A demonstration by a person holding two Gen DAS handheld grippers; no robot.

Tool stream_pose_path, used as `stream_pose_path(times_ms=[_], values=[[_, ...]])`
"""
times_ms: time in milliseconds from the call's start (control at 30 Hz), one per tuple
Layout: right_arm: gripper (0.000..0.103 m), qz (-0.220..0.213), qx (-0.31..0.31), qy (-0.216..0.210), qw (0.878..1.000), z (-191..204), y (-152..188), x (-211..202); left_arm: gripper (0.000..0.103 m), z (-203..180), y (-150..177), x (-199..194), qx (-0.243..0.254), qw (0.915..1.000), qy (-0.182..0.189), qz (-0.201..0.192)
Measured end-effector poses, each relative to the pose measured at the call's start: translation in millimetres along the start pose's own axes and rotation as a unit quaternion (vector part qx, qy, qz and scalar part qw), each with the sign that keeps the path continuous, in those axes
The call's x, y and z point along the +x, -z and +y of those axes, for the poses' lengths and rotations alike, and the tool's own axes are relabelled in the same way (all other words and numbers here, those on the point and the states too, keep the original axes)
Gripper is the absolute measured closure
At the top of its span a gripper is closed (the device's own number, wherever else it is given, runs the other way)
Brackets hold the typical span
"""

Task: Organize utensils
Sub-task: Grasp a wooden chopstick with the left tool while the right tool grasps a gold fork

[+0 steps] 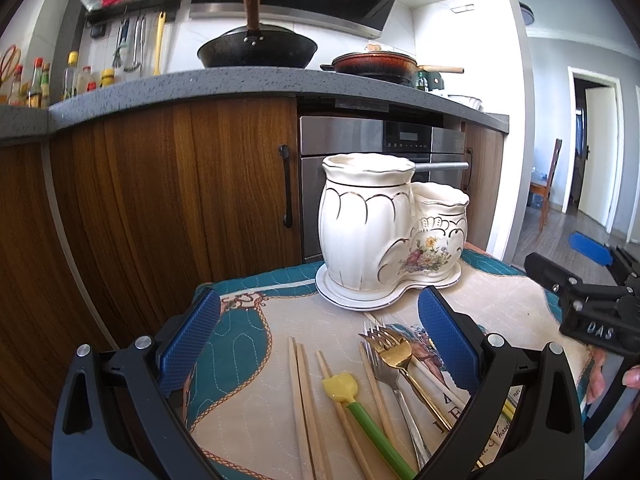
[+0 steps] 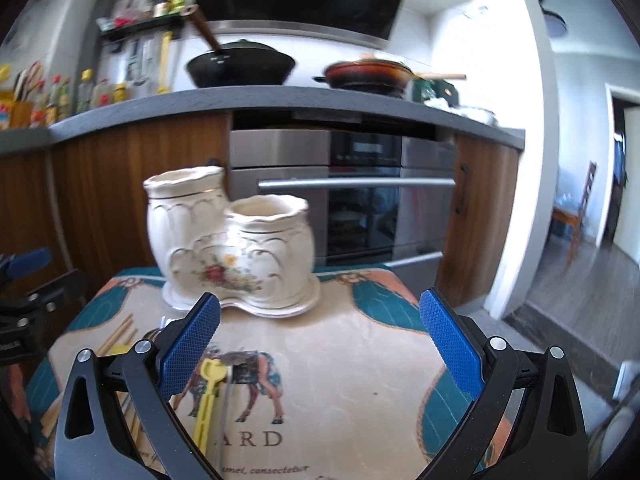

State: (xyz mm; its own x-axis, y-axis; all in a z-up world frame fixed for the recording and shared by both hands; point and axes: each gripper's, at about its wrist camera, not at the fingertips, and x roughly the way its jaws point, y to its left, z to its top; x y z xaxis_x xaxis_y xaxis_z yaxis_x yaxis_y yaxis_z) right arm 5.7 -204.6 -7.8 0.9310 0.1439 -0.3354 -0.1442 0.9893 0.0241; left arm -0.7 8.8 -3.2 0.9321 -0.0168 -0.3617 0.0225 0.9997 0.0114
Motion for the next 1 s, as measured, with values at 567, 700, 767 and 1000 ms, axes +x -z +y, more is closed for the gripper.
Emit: stream_pose_path(times_ms=[567, 700, 767, 1000], values=[[0.004, 0.118, 0.015, -0.072, 0.99, -4, 6, 25, 0.006, 42, 18, 22, -0.006, 0.9839, -0.06, 0.168], [0.004, 0.125, -0.009, -0.065, 0.99, 3, 8, 25, 0.014, 42, 34, 26, 0.007, 0.9755, -0.057, 0.212], [0.004, 0.123, -0.02, -0.059, 0.99, 4, 9, 24, 0.02, 38, 40, 28, 0.024, 0.9717, -0.062, 0.227], [0.004, 0.124, -0.024, -0.054, 0.99, -1, 9, 21, 0.035, 31, 49, 25, 0.038, 0.9614, -0.045, 0.269]])
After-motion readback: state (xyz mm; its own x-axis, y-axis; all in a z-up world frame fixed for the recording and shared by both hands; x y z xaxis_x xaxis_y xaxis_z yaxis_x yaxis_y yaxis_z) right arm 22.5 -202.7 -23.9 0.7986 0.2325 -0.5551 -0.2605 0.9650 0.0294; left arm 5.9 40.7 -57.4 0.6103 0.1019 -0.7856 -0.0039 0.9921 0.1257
